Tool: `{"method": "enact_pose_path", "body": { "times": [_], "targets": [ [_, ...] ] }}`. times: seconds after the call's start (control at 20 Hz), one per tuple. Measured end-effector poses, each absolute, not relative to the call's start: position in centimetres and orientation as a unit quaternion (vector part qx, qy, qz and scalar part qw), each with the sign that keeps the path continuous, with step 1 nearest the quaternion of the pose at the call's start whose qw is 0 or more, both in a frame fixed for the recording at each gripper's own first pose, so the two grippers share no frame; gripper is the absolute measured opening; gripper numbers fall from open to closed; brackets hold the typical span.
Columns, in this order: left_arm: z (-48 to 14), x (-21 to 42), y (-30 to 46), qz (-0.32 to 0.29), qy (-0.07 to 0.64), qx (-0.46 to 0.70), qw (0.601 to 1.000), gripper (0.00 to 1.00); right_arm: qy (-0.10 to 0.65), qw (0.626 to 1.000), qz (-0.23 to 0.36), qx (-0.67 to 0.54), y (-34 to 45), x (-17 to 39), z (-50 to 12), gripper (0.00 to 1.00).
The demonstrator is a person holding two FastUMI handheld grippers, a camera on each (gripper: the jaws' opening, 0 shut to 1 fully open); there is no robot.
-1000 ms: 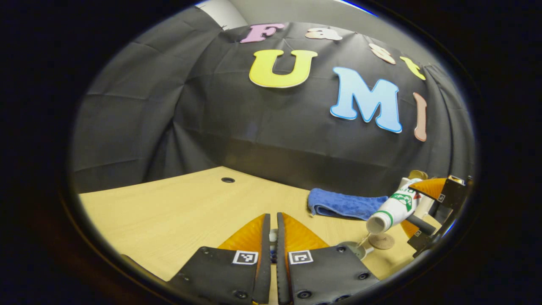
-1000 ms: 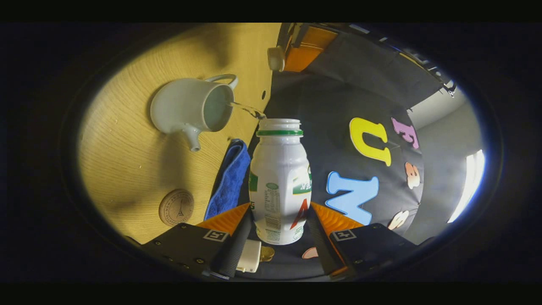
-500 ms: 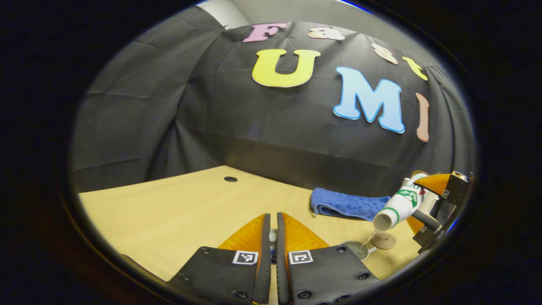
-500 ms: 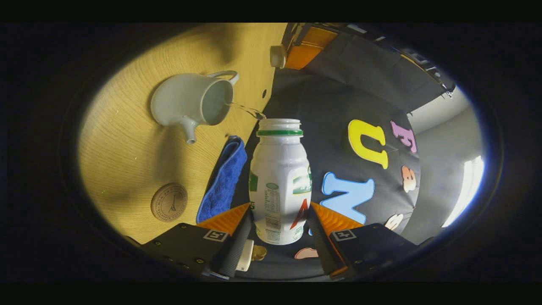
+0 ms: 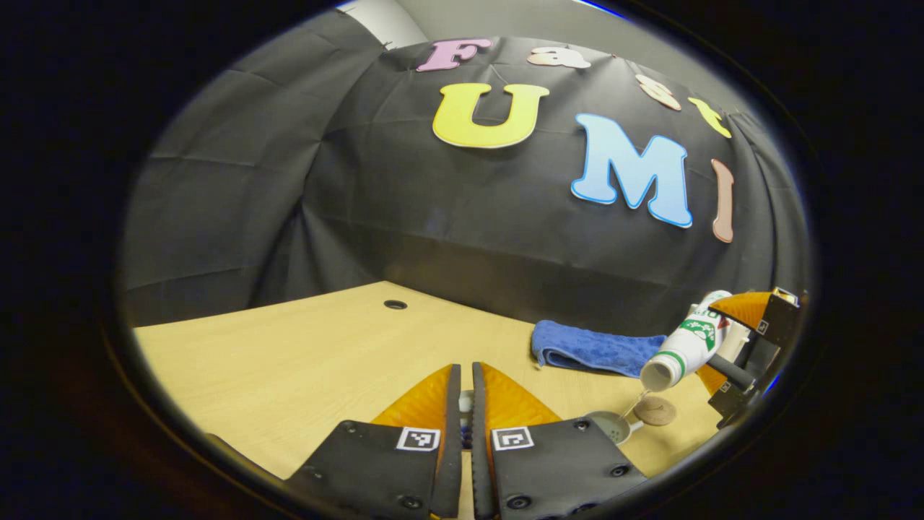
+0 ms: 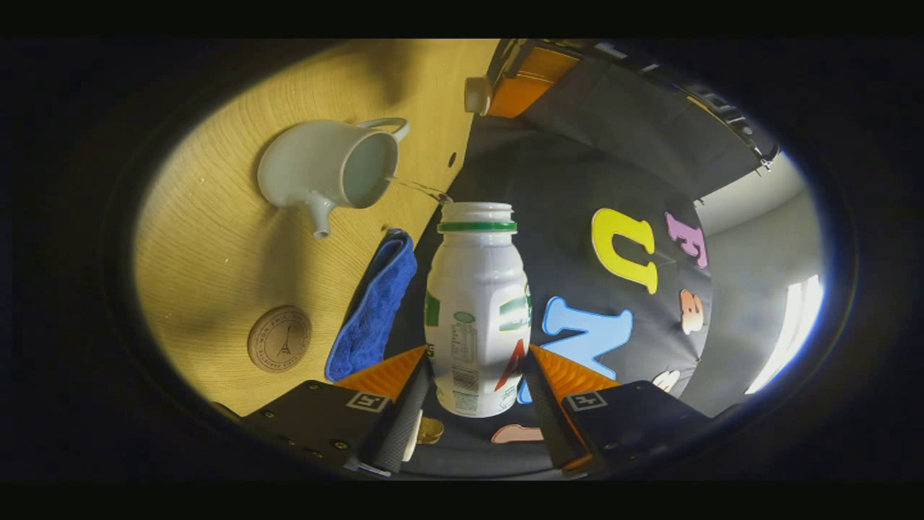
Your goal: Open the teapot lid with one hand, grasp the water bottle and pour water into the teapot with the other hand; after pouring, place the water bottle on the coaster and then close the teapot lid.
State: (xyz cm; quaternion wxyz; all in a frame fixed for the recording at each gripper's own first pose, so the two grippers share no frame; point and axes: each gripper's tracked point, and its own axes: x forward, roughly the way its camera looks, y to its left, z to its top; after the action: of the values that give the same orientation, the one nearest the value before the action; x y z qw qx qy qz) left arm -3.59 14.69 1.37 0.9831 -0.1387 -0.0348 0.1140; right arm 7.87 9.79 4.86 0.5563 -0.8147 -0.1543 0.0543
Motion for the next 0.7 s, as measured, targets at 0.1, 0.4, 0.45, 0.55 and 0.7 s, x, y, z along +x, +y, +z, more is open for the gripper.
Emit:
{"method": "enact_pose_path", "body": {
  "times": [0.1, 0.4, 0.45, 0.55, 0.7],
  "targets": [
    [1.3, -3.6, 14.7, 0.114, -0.034, -0.138, 0.983, 0.16, -0.157, 0.553, 0.054, -0.817, 9.9, 7.8, 5.0, 0.73],
    [1.3, -3.6, 14.7, 0.113, -0.031, -0.138, 0.983, 0.16, -0.168, 0.54, 0.052, -0.823, 10.4, 7.8, 5.5, 0.73],
    [1.2, -3.6, 14.6, 0.113, -0.031, -0.138, 0.984, 0.16, -0.168, 0.538, 0.052, -0.824, 10.4, 7.7, 5.5, 0.73],
    [1.2, -3.6, 14.6, 0.113, -0.029, -0.137, 0.984, 0.16, -0.171, 0.535, 0.054, -0.826, 10.6, 7.7, 5.5, 0.73],
    [1.2, -3.6, 14.7, 0.113, -0.03, -0.137, 0.984, 0.16, -0.176, 0.53, 0.053, -0.828, 10.8, 7.7, 5.8, 0.73]
  ]
}}
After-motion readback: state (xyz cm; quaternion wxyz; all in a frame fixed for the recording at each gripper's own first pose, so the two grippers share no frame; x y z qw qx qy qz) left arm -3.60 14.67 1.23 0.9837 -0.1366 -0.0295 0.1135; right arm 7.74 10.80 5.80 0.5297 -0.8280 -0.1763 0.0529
